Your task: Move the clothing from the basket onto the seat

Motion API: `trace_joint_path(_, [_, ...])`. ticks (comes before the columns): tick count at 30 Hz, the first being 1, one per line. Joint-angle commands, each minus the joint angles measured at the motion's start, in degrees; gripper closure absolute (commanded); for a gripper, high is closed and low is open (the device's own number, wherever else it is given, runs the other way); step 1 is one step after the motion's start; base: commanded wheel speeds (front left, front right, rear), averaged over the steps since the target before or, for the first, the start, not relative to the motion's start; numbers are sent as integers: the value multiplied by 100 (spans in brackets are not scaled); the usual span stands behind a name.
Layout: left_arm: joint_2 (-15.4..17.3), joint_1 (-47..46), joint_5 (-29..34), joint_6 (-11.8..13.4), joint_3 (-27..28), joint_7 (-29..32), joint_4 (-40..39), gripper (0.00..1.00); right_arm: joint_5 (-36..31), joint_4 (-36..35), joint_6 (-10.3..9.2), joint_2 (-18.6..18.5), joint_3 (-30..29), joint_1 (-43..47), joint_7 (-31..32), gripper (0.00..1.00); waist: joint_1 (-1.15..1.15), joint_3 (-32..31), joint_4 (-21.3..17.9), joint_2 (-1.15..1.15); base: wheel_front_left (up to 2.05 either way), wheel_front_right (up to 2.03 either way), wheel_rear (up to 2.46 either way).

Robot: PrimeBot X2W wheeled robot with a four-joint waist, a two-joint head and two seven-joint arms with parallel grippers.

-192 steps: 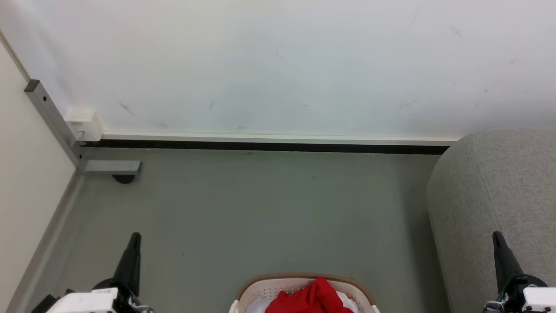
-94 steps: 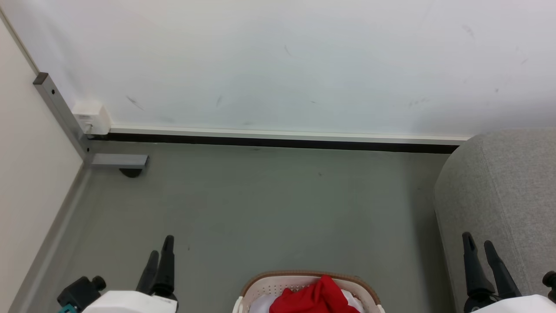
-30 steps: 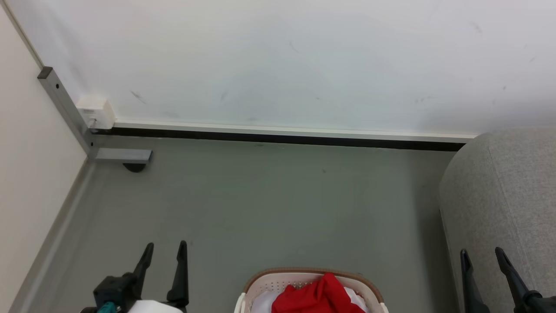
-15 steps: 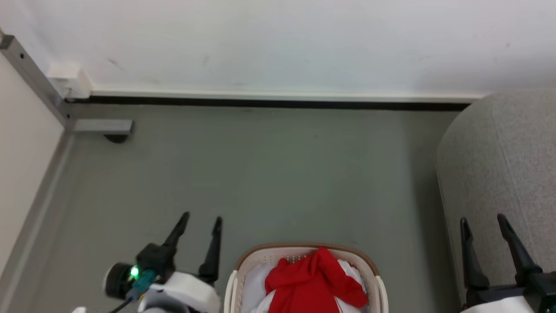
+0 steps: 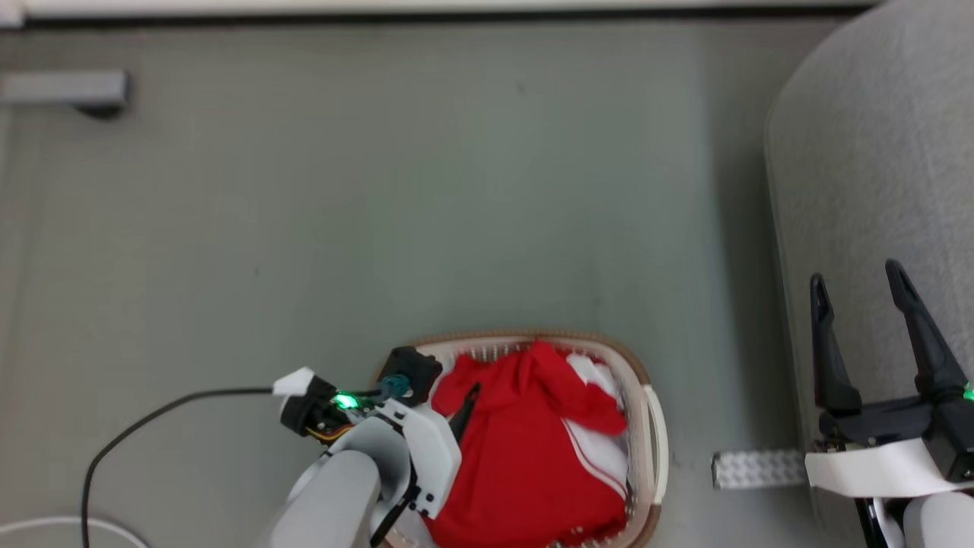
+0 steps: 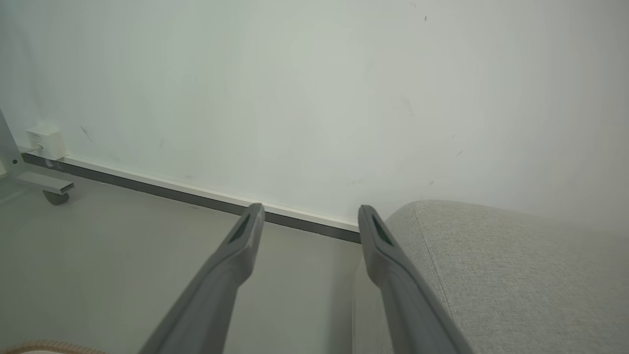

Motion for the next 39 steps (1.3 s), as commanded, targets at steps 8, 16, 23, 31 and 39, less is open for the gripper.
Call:
trace_joint_path(8, [27,-702,-876,124,-728,375,739,0,-231,-270,-12,-41,77,-420,4,0,-1,1212,-169,0,0,0,0])
trace_joint_path(16, [29,-1333,-1673,404,-1282,254,1081,0,-439,-553,-12,-111,183,-706,4,0,-1,1800,-124,0,0,0,0])
trace_joint_path(23, [31,-1863,-2052,561,-1773,189,1433,0,-469,-978,-12,-62,392,-831,4,0,-1,2327,-88,0,0,0,0])
trace_joint_path(31, [30,-2136,-2339,655,-2228,18,1633,51,-418,-1214,-12,-13,414,-866,4,0,-1,2617,-121,0,0,0,0])
trace_joint_path(39, [28,-2122,-2803,668,-2587,-247,1628,100,-339,-1146,-12,17,320,-783,4,0,-1,2472,-146,0,0,0,0])
